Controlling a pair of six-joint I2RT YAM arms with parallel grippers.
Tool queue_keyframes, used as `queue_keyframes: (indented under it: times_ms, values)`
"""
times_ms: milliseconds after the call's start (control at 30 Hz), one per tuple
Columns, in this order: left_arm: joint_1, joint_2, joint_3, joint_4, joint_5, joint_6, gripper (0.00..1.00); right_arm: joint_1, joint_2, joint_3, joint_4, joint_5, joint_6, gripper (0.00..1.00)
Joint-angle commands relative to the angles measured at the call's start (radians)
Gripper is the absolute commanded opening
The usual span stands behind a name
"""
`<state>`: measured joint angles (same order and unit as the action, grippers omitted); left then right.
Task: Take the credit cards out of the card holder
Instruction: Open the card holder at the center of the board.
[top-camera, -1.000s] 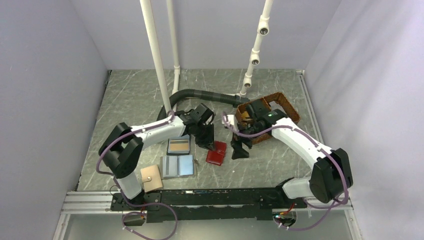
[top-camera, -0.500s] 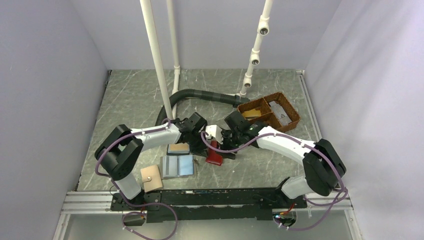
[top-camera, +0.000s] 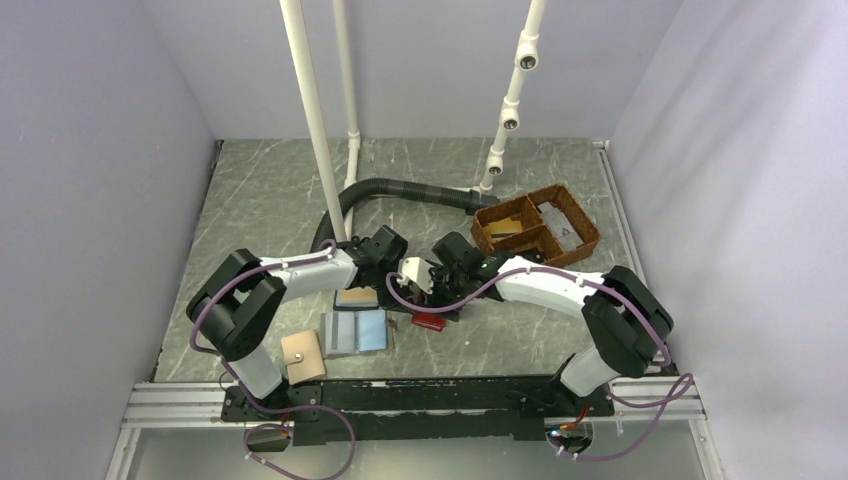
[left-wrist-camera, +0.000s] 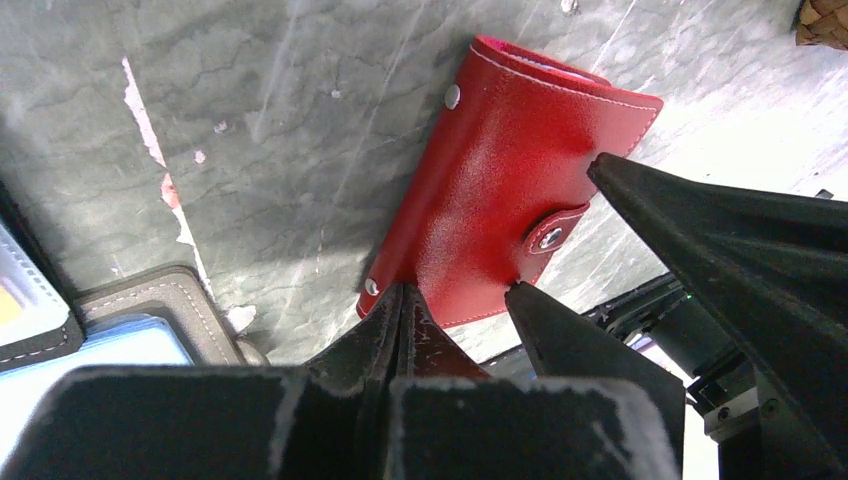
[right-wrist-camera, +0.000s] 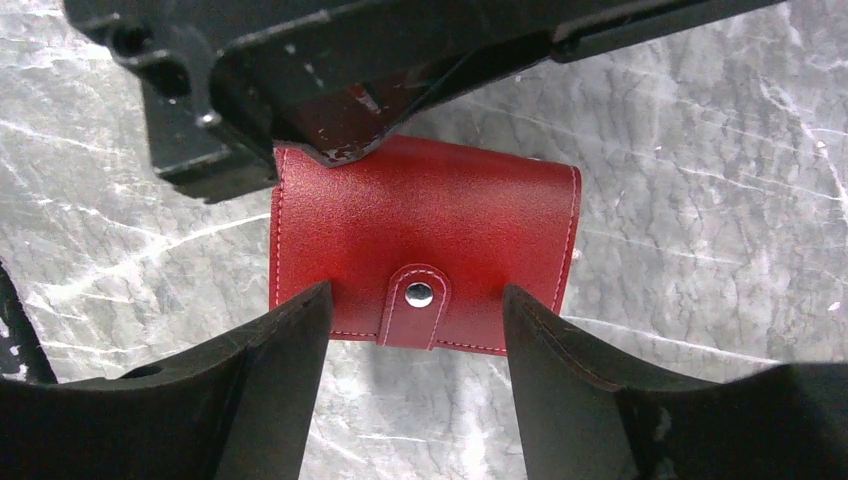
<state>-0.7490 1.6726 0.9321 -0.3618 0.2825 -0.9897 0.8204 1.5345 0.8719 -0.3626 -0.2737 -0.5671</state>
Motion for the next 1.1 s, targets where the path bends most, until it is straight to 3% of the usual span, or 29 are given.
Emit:
queue_keyframes:
  times_ms: [0,267,500,667,900,1067]
  values:
    - [0.003,-0.03,-0.014,0.066,-0.001,-0.013,0.02,0.005,0.003,-0.029,0.065,0.057,0.01,0.63]
    - [0.016,-0.091,-0.018,0.063,0.017,-0.013,0.06,0.003,-0.011,-0.072,0.046,0.052,-0.006,0.25]
    - [0.044,-0.168,-0.09,0.102,0.042,-0.042,0.36,-0.056,-0.042,-0.009,-0.02,-0.044,0.031,0.02]
    - [0.063,-0.211,-0.143,0.156,0.06,-0.064,0.53,-0.118,-0.064,0.054,-0.097,-0.246,0.062,0.0]
    - [0.069,-0.221,-0.177,0.25,0.113,-0.073,0.68,-0.187,-0.079,0.094,-0.15,-0.41,0.067,0.0]
    - [0.069,-0.223,-0.186,0.277,0.13,-0.073,0.69,-0.214,-0.081,0.109,-0.171,-0.462,0.061,0.0]
